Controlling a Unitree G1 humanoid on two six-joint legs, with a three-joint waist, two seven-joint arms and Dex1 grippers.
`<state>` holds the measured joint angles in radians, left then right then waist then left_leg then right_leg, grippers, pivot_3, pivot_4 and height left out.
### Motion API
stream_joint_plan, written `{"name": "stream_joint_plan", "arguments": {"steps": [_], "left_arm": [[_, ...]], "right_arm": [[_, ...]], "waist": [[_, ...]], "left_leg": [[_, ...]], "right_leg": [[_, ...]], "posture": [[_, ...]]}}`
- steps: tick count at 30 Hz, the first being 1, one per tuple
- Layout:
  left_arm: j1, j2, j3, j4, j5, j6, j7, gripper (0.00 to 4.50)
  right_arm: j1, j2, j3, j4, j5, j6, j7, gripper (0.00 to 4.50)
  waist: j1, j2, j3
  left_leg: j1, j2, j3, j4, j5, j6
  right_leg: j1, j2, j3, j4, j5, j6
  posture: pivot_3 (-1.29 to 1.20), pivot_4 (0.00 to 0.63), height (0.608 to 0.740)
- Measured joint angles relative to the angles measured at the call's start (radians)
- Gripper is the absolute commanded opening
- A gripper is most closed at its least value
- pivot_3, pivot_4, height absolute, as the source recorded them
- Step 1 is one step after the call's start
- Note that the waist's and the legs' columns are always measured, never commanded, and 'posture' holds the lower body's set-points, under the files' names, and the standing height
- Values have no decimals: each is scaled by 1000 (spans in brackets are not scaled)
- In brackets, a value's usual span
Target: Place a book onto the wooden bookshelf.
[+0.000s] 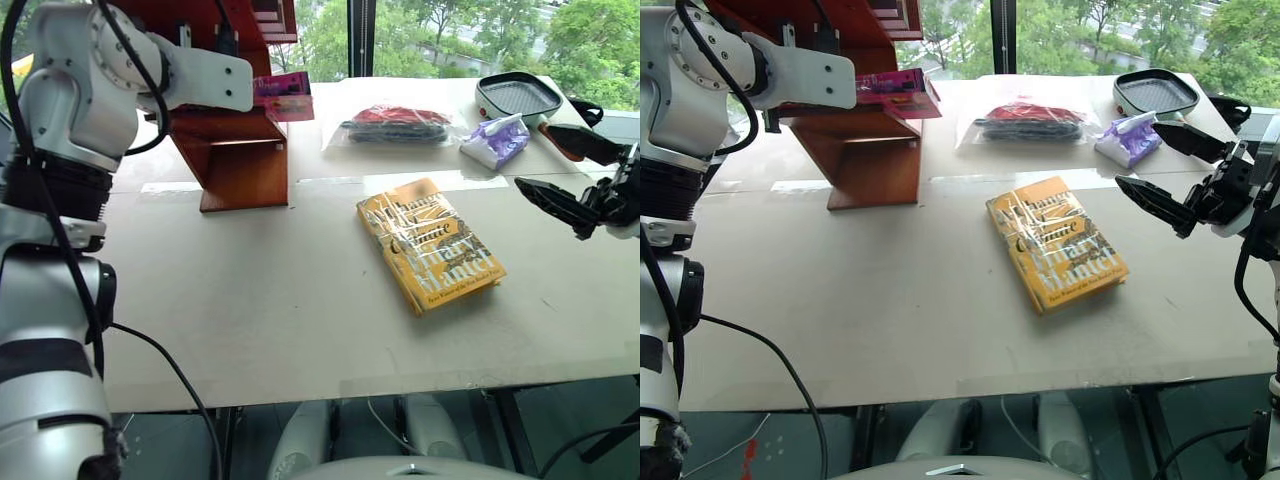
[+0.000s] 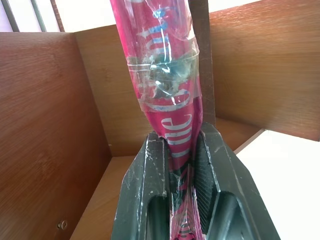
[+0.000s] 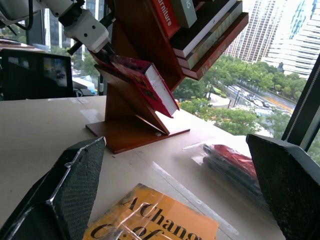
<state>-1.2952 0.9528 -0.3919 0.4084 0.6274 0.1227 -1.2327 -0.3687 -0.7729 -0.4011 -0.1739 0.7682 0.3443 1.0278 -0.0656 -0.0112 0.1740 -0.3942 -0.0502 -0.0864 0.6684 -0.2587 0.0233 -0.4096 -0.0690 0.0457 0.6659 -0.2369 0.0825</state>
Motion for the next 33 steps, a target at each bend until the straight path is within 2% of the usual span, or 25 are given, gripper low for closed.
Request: {"name": "stream_joint_plan", "arguments": {"steps": [4, 5, 9, 11, 13, 15, 16, 18, 19, 22, 23, 25, 29, 33], "left_arm": [[50, 20, 36, -13, -29, 27, -21, 3389], [56, 20, 45, -27, -39, 36, -30, 3605], [136, 35, 199, -231, -221, 168, -140, 3605], [242, 57, 366, -400, -390, 321, -204, 3605], [308, 77, 453, -459, -463, 406, -221, 3605], [385, 69, 588, -570, -582, 602, -226, 3605], [421, 51, 654, -646, -655, 714, -223, 3605], [449, 17, 703, -748, -762, 844, -210, 3605], [468, -36, 742, -820, -843, 948, -193, 3605], [538, -184, 773, -937, -981, 1093, -133, 3605], [599, -264, 772, -973, -1035, 1139, -84, 3605], [668, -340, 762, -993, -1065, 1145, -26, 3605], [918, -571, 679, -1022, -1075, 944, 147, 3605], [1068, -606, 595, -965, -1005, 703, 243, 3605]], "right_arm": [[0, 0, 0, 1, 0, 0, 2, 4500], [0, 0, 0, 1, 0, 1, 3, 4500], [7, -19, -12, 3, -1, 1, 6, 4500], [26, -28, -29, 2, -1, 1, 7, 4500], [47, -30, -49, 4, -2, 1, 4, 4500], [75, -37, -66, 4, -2, 1, 1, 4500], [84, -36, -81, 6, 0, 1, -3, 4500], [87, -37, -95, 10, 6, 2, -6, 4500], [97, -37, -104, 10, 10, 2, -8, 4500], [140, -37, -126, 6, 16, 7, -10, 4500], [171, -37, -138, -5, 22, 18, -14, 4500], [203, -37, -155, -13, 25, 25, -20, 4500], [306, -5, -210, -63, 24, 22, -66, 4500], [416, 13, -221, -114, 24, 24, -76, 4500]], "waist": [[-1, 0, 1], [1, -1, 1], [9, -3, 3], [11, -3, 3], [11, -3, 4], [14, -3, 4], [19, -3, 4], [27, -3, 4], [32, -3, 4], [47, -3, 4], [48, -3, 4], [49, -4, 4], [50, -4, 4], [55, -2, 2]], "left_leg": [[-2, 0, 0, 0, 0, 0], [-3, 0, -1, 0, 0, 0], [-8, 0, -1, 0, 0, 1], [-8, 0, -1, -1, -1, 0], [-7, 0, -1, -2, -1, 1], [-8, 0, -1, 0, -1, 1], [-6, 0, -1, 0, -1, 2], [-4, 0, -2, 1, -1, 2], [-3, 0, -3, 2, -1, 2], [0, -1, -3, 3, -1, 2], [0, 0, -4, 2, -1, 1], [0, 0, -4, 2, -1, 1], [-1, 0, -1, 1, 1, -3], [0, 0, 0, 0, -1, 1]], "right_leg": [[-1, 0, 0, -1, 0, 0], [-2, 0, -1, -1, 0, 0], [-5, -1, -1, -4, 0, 0], [-5, -1, -1, -5, -1, 1], [-6, -1, -1, -4, -1, 1], [-5, -1, -2, -4, -1, 1], [-3, -1, -2, -4, -1, 1], [1, -1, -2, -4, -1, 1], [2, -2, -2, -4, -1, 1], [5, -2, -3, -4, -1, 1], [5, -1, -3, -5, -1, 1], [4, -1, -3, -4, 0, 1], [2, -2, 0, -5, 0, 0], [2, -3, 1, -5, 0, 0]], "posture": [[0, 150, 740], [0, 150, 740], [0, 150, 740], [0, 150, 740], [0, 150, 740], [0, 150, 740], [0, 150, 740], [0, 150, 740], [0, 150, 740], [0, 150, 740], [0, 150, 740], [0, 150, 740], [0, 150, 740], [0, 150, 740]]}}
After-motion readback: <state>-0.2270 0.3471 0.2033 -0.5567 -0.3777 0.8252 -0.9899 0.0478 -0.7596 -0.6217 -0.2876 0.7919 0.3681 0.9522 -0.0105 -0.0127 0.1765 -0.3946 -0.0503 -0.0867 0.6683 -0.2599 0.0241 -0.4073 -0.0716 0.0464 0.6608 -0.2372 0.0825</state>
